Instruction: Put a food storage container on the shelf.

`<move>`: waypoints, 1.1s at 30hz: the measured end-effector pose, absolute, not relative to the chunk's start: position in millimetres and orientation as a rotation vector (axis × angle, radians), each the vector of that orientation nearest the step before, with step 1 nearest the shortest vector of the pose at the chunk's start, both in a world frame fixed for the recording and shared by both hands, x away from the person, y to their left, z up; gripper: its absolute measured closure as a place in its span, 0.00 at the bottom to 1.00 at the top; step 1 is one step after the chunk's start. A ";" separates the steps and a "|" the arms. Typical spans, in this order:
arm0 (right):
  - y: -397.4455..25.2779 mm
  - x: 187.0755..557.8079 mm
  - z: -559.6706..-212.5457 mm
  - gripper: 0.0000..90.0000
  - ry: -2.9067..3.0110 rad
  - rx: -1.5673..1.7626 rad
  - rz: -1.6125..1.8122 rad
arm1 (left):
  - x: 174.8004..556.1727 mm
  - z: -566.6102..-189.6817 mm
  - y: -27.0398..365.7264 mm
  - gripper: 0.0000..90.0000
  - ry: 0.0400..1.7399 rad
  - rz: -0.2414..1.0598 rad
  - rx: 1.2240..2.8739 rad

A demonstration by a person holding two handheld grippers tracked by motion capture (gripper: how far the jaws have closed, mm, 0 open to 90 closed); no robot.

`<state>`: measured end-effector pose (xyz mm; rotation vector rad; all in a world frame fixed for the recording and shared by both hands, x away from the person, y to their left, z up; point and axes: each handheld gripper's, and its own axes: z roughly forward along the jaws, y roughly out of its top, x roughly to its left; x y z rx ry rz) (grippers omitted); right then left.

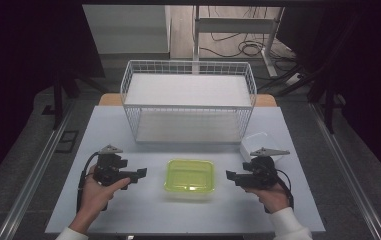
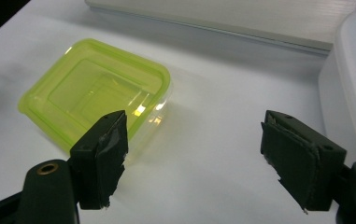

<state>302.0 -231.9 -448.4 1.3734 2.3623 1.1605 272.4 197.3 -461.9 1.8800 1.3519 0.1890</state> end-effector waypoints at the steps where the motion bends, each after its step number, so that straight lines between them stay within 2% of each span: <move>1: -231.5 302.2 -448.4 0.25 2.361 1.380 1.165 | 273.2 -460.8 197.8 0.16 1.356 0.178 1.866; 8: -228.0 303.8 -453.3 0.26 2.379 1.401 1.184 | 277.5 -458.1 191.2 0.19 1.361 0.124 1.853; 21: -220.8 305.0 -451.6 0.29 2.406 1.351 1.205 | 287.1 -470.9 174.8 0.29 1.384 -0.101 1.797; 33: -217.3 304.6 -452.9 0.29 2.432 1.341 1.187 | 312.5 -488.5 155.5 0.41 1.389 -0.269 1.805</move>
